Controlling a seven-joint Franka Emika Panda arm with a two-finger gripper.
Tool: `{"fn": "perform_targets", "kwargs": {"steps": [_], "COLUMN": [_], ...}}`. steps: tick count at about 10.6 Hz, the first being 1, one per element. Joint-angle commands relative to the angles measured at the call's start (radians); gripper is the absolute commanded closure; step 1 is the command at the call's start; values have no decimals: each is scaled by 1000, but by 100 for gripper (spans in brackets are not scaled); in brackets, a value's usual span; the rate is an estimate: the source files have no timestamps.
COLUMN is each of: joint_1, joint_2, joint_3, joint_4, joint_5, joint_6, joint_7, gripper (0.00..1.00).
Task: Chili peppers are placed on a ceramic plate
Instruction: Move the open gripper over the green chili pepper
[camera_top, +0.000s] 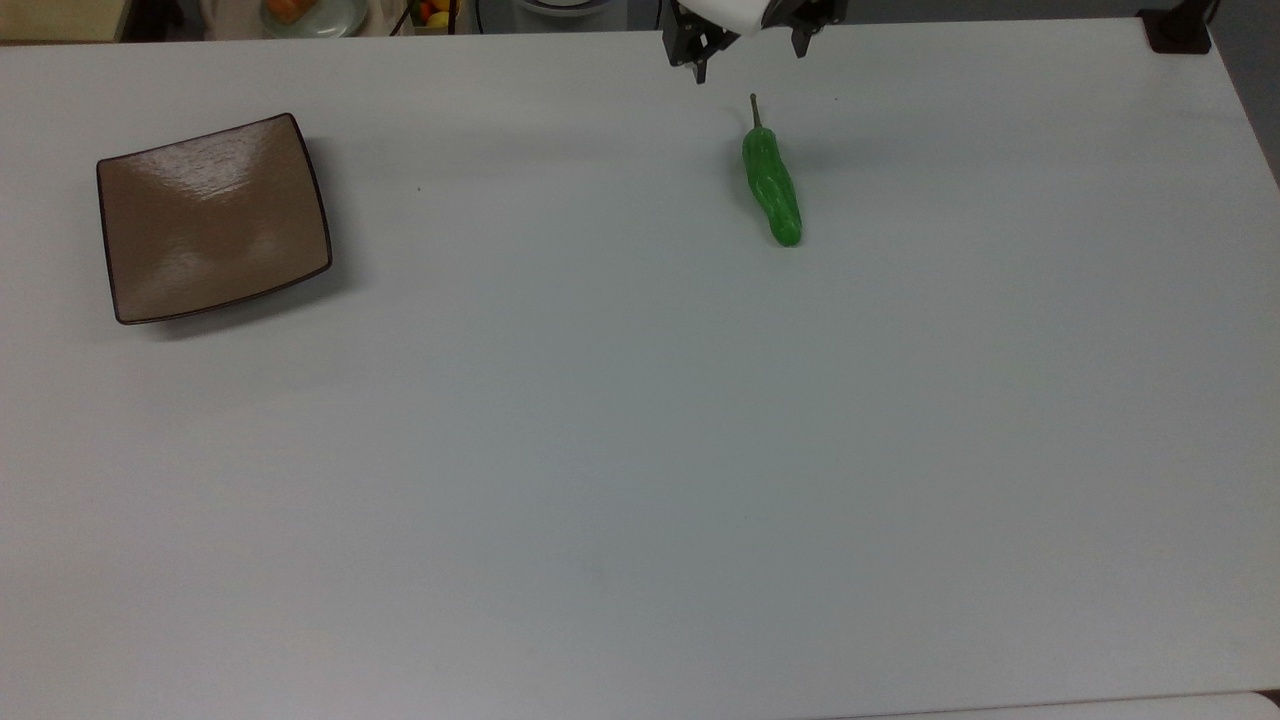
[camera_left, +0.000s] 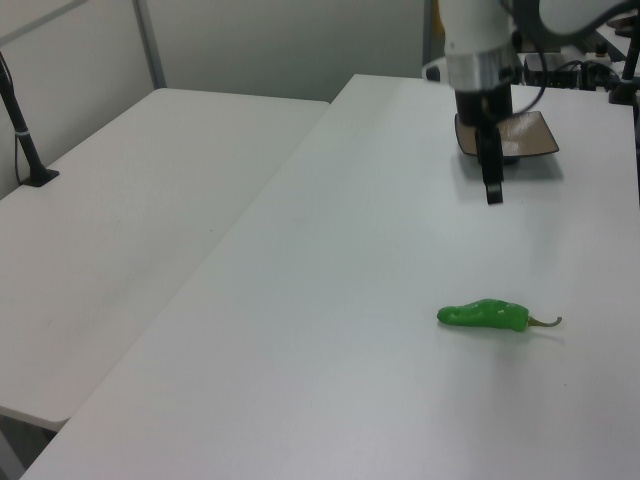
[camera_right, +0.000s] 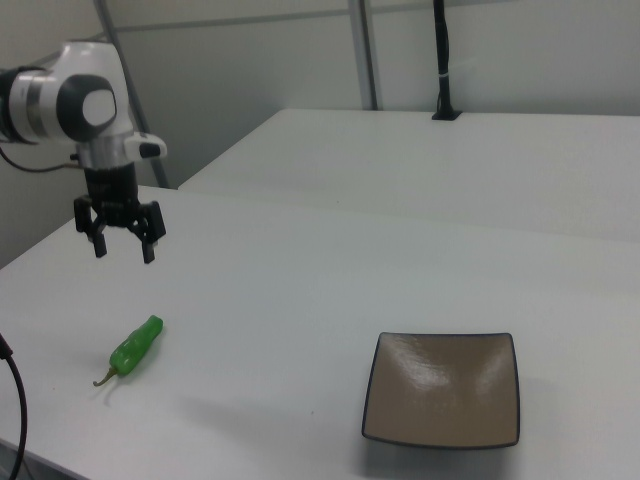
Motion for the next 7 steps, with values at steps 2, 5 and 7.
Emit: {"fn": "perform_targets", "kwargs": {"steps": [2,5,7], "joint_1": [38,61,71], "joint_2": [32,84,101], "joint_3": [10,8,8], "joint_4": [-166,-219,-257], "joint_5": [6,5,-1], "joint_6": [194,251,320], "joint_7": [85,91,111], "gripper": [0,0,0]}}
